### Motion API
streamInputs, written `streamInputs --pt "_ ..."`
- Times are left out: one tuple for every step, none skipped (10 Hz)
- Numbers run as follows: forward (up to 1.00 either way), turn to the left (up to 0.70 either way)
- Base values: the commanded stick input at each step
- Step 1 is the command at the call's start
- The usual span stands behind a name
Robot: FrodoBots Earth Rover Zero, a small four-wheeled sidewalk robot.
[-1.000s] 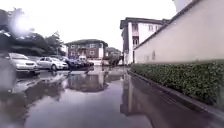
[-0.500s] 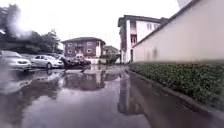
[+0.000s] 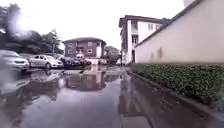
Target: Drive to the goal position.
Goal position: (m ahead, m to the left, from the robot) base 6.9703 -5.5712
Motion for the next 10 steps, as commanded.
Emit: streamInputs --pt "0.7 0.0" --pt "0.7 -0.07" --pt "0.7 -0.18" --pt "0.7 -0.34" --pt "0.7 -0.09" --pt "0.7 0.0" --pt "0.7 0.0" --pt "0.7 0.0" --pt "0.7 0.0" --pt "0.7 0.0"
